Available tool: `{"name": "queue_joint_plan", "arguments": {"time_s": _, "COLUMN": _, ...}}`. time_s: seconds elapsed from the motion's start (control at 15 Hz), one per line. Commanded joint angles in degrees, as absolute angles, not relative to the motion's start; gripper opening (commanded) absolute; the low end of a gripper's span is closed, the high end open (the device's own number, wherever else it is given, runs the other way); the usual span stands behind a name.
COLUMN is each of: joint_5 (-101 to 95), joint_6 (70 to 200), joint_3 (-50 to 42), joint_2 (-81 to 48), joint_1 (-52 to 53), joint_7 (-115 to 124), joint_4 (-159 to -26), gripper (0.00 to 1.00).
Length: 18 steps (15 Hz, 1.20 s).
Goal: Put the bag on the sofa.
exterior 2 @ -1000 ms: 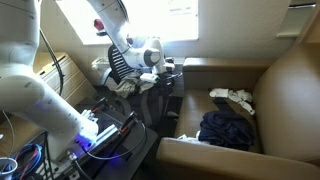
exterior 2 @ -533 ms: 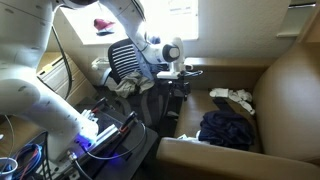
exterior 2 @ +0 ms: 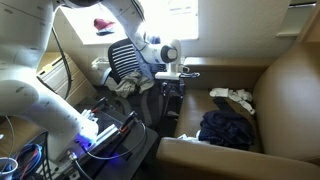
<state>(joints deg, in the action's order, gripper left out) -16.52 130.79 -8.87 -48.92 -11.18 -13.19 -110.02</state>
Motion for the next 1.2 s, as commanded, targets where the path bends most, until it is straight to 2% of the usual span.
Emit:
{"name": "queue_joint_plan", "arguments": {"time_s": 0.0, "joint_5": -19.19, "joint_6": 133.76, "joint_3": -6.49, "joint_2": -50.22, "joint_1": -10.51, "joint_7": -19.24, "joint_4": -112.30, "gripper": 1.00}}
{"name": "queue_joint_plan", "arguments": {"time_s": 0.33, "joint_5": -28.32, "joint_6": 146.52, "joint_3": -7.17, "joint_2": -52.79, "joint_1": -4.71, "joint_7": -19.15, "joint_4": -119.24, "gripper": 1.00}}
{"name": "queue_joint_plan", "arguments": {"time_s": 0.67, "joint_5": -28.11, "joint_6": 145.44, "joint_3": -6.58, "joint_2": -54.25, "joint_1": -3.62, "joint_7": -19.51, "joint_4": -117.60, "gripper": 1.00}}
{"name": "queue_joint_plan", "arguments": {"time_s": 1.13, "joint_5": -20.65, "joint_6": 149.80, "joint_3": -1.13, "joint_2": -61.01, "joint_1": -11.63, "joint_7": -24.49, "joint_4": -117.58, "gripper": 1.00}}
